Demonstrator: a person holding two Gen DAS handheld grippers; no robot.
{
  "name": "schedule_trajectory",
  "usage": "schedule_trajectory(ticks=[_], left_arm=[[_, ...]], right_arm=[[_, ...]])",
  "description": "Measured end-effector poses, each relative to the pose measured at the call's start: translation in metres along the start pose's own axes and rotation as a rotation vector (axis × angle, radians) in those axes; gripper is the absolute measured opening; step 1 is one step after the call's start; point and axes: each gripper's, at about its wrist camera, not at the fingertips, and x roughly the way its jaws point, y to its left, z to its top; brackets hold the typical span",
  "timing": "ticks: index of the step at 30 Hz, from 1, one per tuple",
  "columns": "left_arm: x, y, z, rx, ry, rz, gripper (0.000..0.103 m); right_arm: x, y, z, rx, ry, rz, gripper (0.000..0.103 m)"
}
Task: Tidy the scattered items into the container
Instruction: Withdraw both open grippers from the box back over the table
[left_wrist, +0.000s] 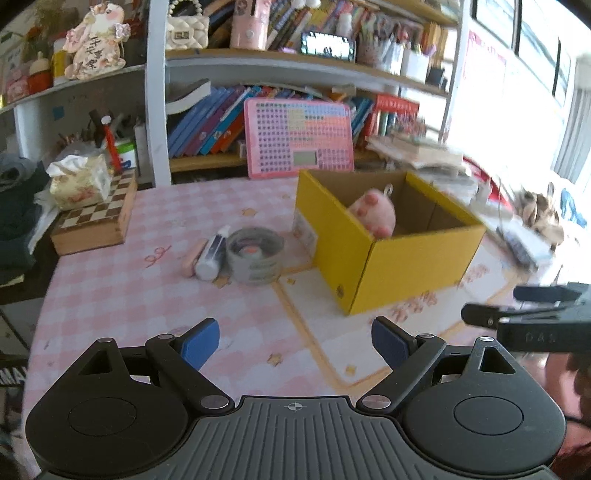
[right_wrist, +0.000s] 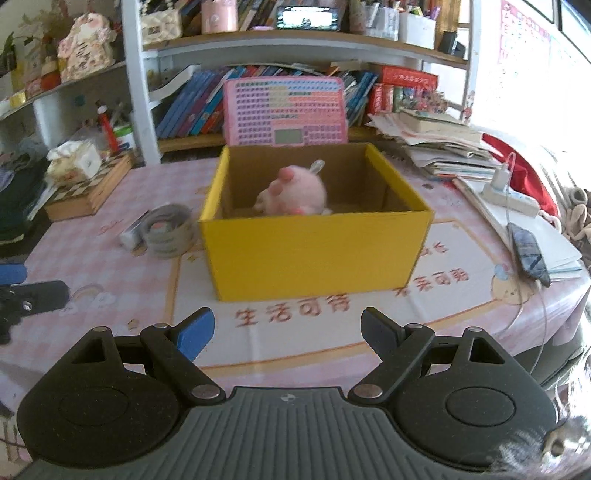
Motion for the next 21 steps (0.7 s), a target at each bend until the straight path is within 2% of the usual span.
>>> schedule_trajectory(ticks=[7,21], left_arm=[[-0.008,0.010,-0.017,0.057,0.042,0.000,0.092],[-0.031,0.052,-0.039,0.013,0.053,0.046,0.092]], right_arm=[[0.002,0.039,-0.011,-0.056,0.039,0.057,0.086],[0.006,0.102,-0.019,-0.158,0.065,0.143,0.086]])
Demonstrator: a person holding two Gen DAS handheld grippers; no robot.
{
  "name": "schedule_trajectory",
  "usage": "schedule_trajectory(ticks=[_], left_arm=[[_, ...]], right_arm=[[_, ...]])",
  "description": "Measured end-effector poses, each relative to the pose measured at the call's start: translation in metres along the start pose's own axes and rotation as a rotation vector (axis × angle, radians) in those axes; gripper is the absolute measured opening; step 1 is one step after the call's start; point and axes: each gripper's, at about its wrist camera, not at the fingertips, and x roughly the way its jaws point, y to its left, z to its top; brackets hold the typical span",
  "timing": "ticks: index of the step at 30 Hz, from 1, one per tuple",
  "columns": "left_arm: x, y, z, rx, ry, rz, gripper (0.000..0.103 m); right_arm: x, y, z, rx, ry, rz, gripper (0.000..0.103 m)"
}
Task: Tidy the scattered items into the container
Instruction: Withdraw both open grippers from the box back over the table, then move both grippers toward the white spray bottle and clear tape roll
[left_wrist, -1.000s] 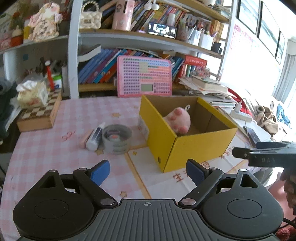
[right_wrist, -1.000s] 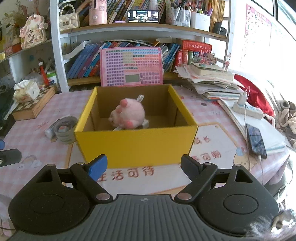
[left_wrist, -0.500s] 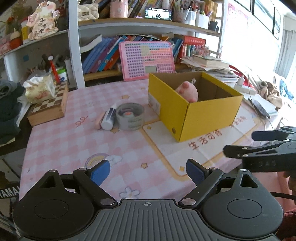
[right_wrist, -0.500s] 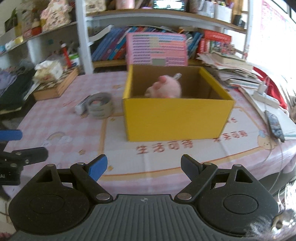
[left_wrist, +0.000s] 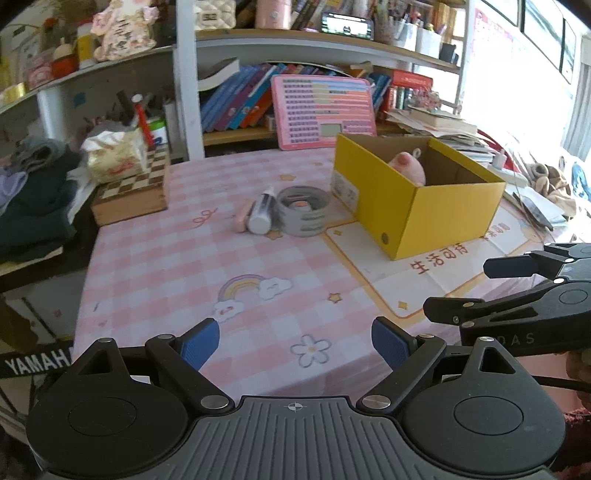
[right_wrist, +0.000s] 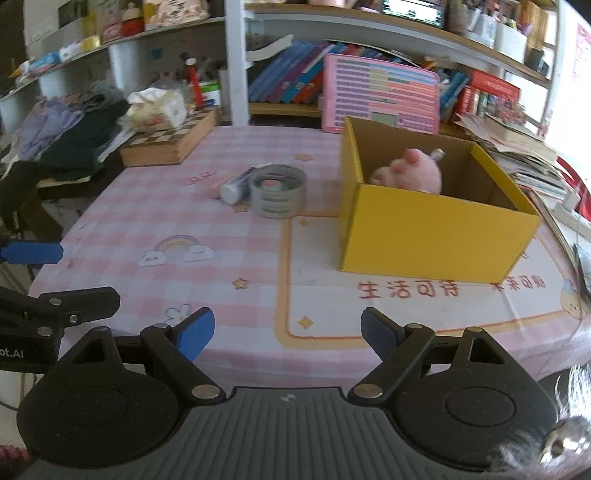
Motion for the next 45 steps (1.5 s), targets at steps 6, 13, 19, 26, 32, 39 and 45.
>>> schedule_trajectory(ticks=[6,13,19,26,32,39,45], left_arm=[[-0.005,0.014,-0.003,-0.042,-0.014,0.009,0.092],[-0.004,0.019,-0.001,-0.061,-0.032,0.009,0.092],[0.003,0.019,0.001,-0.064,-0.025,0.003,0.092],[0.020,0.018,0.009,-0.052,-0.007,0.012,0.092],[0.034,0.026,0.021,-0.063,-0.009,0.039,0.092],[0.054,0.040,0.033,-0.077,-0.011,0.073,0.092],[0.077,0.047,0.040,-0.058,-0.006,0.083,0.089]], right_arm=[[0.003,0.019,0.003,-0.058,0.009,0.022,0.086],[0.001,0.026,0.007,-0.101,-0.008,0.028,0.083],[0.009,0.027,0.010,-0.115,0.008,0.040,0.082],[0.030,0.026,0.023,-0.147,0.025,0.054,0.079],[0.050,0.024,0.043,-0.169,0.023,0.071,0.079],[0.078,0.017,0.070,-0.148,0.012,0.069,0.079],[0.104,0.010,0.096,-0.091,0.007,0.056,0.080]])
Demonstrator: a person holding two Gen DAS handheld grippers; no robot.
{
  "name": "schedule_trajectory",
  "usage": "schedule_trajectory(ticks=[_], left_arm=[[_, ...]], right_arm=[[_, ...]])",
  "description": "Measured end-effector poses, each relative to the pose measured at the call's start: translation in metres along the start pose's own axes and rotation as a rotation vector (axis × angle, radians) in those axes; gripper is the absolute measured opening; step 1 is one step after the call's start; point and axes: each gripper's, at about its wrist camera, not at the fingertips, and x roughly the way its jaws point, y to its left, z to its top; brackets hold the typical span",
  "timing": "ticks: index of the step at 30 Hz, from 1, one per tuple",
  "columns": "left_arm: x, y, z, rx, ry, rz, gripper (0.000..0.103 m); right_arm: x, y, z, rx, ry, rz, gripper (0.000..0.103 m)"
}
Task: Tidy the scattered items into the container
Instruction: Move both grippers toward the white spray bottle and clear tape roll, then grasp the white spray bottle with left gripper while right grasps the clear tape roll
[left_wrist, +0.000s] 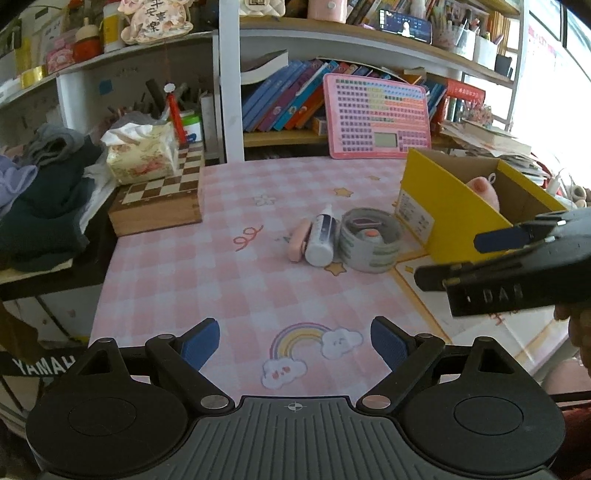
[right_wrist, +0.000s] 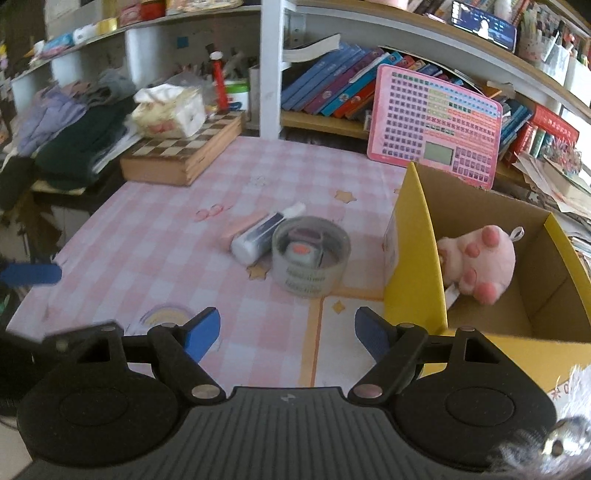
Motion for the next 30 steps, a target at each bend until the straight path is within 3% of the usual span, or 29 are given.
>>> schedule_trajectory(ticks=[7,13,17,19,21,30], left_arm=[[0.032,0.004,0.015,0.024,-0.014,-0.002,0.088],[0.066,0.008,0.028,0.065,-0.012,-0.008,0.081],[0.088,0.008,0.034,0.095,-0.004,-0.017,0.071],[0.097,0.009,0.037,0.100,-0.002,-0.036,0.059],[0.107,0.010,0.041,0.096,0.013,-0.086,0.038],[0.139,-0.006,0.052,0.171,0.009,-0.160,0.035]], right_arm=[[0.037,-0.002,0.020,0.023,0.045,-0.034,0.086],[0.066,-0.006,0.035,0.044,0.074,-0.043,0.086],[0.083,-0.010,0.046,0.062,0.085,-0.045,0.086],[0.092,-0.011,0.051,0.072,0.095,-0.046,0.086],[0.101,-0.013,0.055,0.083,0.110,-0.042,0.086],[0.134,-0.024,0.075,0.125,0.176,-0.035,0.088]])
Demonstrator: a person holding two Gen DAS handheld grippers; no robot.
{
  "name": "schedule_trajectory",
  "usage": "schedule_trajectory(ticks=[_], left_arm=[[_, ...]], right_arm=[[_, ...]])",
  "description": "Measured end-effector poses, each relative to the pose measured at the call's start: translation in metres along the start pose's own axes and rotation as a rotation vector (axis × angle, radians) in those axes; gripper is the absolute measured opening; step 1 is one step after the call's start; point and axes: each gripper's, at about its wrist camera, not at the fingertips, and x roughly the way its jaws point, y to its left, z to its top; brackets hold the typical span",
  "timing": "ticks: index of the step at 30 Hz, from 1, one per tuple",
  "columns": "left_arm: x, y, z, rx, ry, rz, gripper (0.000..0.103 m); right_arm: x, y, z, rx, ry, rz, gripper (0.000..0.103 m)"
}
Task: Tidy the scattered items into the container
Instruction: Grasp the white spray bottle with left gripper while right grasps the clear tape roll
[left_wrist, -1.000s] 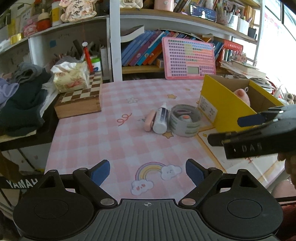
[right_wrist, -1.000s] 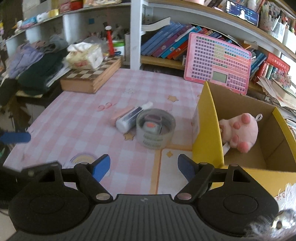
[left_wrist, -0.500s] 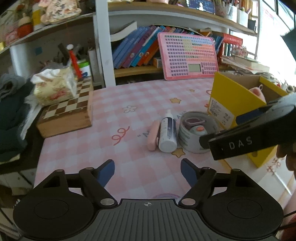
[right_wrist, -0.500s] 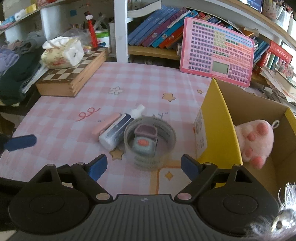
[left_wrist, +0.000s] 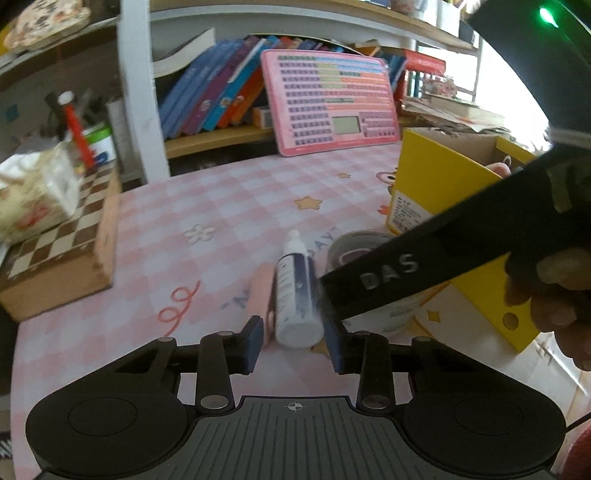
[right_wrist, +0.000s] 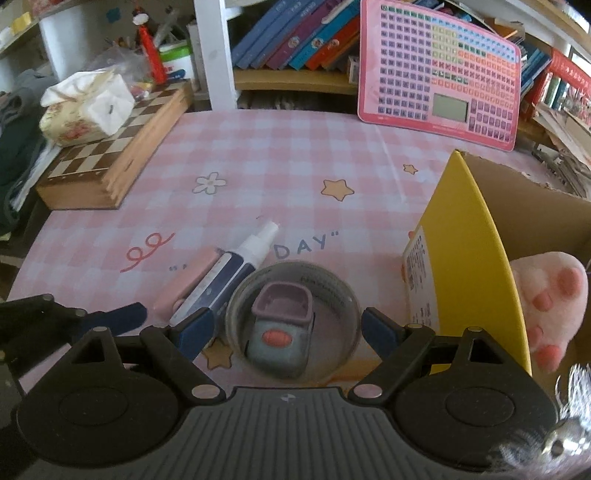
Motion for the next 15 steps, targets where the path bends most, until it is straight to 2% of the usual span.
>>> schedule_trajectory(ticks=[3,7,15], left_arm=[[0.012,-0.004,0.004,0.026,0.013,-0.010,0.028],[0.021,-0.003,0.009,0.039,0.010,-0.013,0.028],[0.044,0.001,0.017,0.096,0.032,-0.002,0.034]], right_arm=[[0.005,0.002,0.005,-0.030,0.007,-0.009,0.088],[0.008,0.004,0.006,-0.069,0.010,-0.029,0.088],[0.015,-0.001,0.011,-0.049,0.043,-0.031,0.089]])
